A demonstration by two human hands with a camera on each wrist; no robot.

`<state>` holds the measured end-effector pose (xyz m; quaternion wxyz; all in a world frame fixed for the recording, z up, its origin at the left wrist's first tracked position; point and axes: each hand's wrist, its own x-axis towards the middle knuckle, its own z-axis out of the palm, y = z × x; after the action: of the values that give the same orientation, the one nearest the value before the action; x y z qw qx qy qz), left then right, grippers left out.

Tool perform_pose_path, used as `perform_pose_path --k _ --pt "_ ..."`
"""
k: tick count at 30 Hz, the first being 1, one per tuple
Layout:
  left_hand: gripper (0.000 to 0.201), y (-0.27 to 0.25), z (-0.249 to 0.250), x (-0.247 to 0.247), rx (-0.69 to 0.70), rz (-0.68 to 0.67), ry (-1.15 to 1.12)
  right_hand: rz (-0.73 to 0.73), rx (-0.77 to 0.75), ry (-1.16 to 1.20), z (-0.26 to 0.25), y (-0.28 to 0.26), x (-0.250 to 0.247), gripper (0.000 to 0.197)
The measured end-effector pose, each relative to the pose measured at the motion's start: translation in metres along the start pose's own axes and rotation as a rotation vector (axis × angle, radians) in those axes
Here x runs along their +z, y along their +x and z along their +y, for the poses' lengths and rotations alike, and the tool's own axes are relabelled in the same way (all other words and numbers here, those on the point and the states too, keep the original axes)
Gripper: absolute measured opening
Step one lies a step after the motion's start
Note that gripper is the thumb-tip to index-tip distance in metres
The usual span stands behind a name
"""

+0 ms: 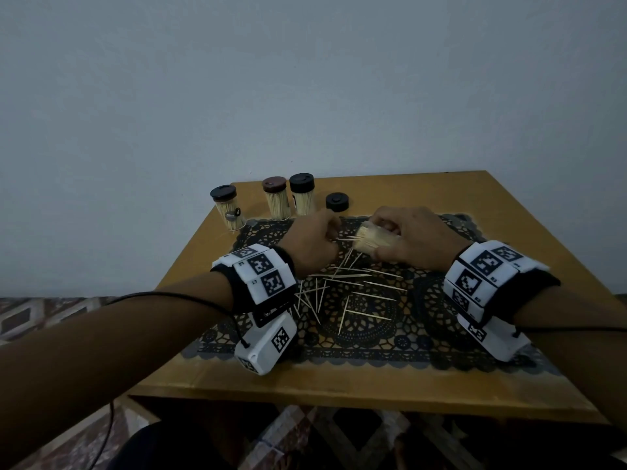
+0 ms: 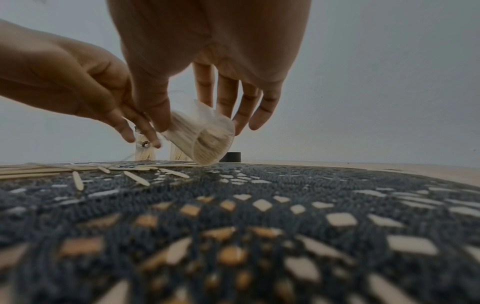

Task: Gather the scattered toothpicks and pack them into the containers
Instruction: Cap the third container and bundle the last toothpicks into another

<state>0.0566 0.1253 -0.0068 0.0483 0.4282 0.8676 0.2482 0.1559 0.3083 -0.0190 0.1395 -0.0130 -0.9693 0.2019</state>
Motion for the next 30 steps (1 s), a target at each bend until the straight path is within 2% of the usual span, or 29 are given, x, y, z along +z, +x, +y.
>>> perform_pose_path --k 4,7,10,12,15,17,21,25,28,30 --pt "0.070 -0.007 0.012 0.002 -0.059 -0.303 0.017 0.013 -0.015 0.023 -0.001 0.000 0.001 0.042" --pt "0.072 -0.009 0.024 0.011 -0.068 -0.403 -0.015 0.023 -0.044 0.068 0.000 0.000 0.003 0.037" --pt "0.073 -0.010 0.028 0.015 -0.073 -0.386 -0.109 0.031 -0.067 0.072 0.000 -0.001 0.004 0.035" --pt "0.071 -0.012 0.025 0.012 -0.060 -0.297 -0.157 0.028 -0.052 0.057 -0.001 -0.001 0.002 0.039" --pt "0.047 -0.014 0.015 0.007 -0.005 -0.118 -0.167 0.014 -0.046 0.034 -0.002 -0.001 0.000 0.044" --pt "0.046 -0.015 0.013 0.005 0.059 -0.132 -0.127 -0.005 -0.053 0.039 -0.004 -0.002 0.000 0.045" --pt "0.057 -0.014 0.013 0.004 0.145 -0.203 -0.095 -0.015 -0.067 0.070 -0.005 -0.003 -0.001 0.041" --pt "0.047 -0.007 0.010 0.000 0.189 -0.221 -0.152 -0.016 -0.055 0.065 -0.006 -0.004 -0.001 0.043" --pt "0.043 -0.004 0.008 -0.004 0.125 -0.160 -0.283 -0.009 -0.043 0.055 -0.006 -0.004 -0.002 0.045" --pt "0.042 0.001 0.002 -0.008 0.052 -0.133 -0.269 0.008 -0.040 0.068 -0.005 -0.004 -0.002 0.044"
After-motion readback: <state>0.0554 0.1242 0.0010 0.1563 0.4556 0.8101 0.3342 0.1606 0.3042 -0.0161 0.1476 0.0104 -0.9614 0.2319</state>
